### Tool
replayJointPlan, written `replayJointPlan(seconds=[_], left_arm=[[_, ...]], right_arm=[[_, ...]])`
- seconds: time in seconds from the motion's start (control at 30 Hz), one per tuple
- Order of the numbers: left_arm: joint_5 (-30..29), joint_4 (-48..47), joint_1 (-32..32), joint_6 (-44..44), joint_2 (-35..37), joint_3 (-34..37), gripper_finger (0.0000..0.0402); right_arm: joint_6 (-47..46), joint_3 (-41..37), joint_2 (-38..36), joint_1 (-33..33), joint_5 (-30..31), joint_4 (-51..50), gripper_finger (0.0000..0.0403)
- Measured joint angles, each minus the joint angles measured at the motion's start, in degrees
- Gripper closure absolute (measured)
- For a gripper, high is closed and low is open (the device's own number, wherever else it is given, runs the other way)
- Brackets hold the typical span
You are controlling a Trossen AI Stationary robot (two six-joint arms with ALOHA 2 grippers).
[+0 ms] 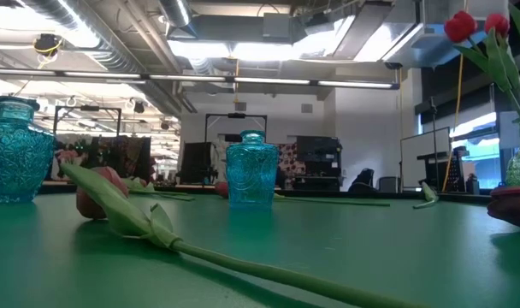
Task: Sort flowers into vase by color
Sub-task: Put the pink flower into the green flower vase
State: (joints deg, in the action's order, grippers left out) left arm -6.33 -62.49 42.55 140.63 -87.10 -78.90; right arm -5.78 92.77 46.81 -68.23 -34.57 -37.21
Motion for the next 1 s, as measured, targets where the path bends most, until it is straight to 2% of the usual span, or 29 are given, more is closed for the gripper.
replayJointPlan(seconds=[0.07,0.23,0.3,0.47,0.67,0.77,1.0], left_arm=[[1.88,3.45,1.02,0.52,0.02,2.21,0.0228],[1.36,11.56,1.11,-0.28,0.01,8.17,0.0228],[2.82,14.81,1.14,-1.34,0.01,10.42,0.0228],[16.85,21.19,2.7,-3.76,0.03,13.24,0.0228],[25.4,21.38,8.29,-4.4,0.01,14.3,0.0228],[25.82,19.73,10.41,-12.19,0.02,14.37,0.0228],[30.27,13.61,10.48,-39.58,-0.05,14.56,0.0228]], right_arm=[[0.0,0.0,-0.04,0.65,0.02,0.02,0.0139],[0.05,0.0,-0.04,3.93,0.41,0.15,0.0139],[0.15,0.0,-0.04,4.68,0.96,0.24,0.0139],[0.24,0.0,0.07,4.46,1.07,1.89,0.0139],[0.17,0.02,0.53,4.48,1.14,3.27,0.0139],[0.16,0.02,0.88,4.48,2.78,3.33,0.0139],[0.11,0.02,1.85,4.48,5.45,2.58,0.0139]])
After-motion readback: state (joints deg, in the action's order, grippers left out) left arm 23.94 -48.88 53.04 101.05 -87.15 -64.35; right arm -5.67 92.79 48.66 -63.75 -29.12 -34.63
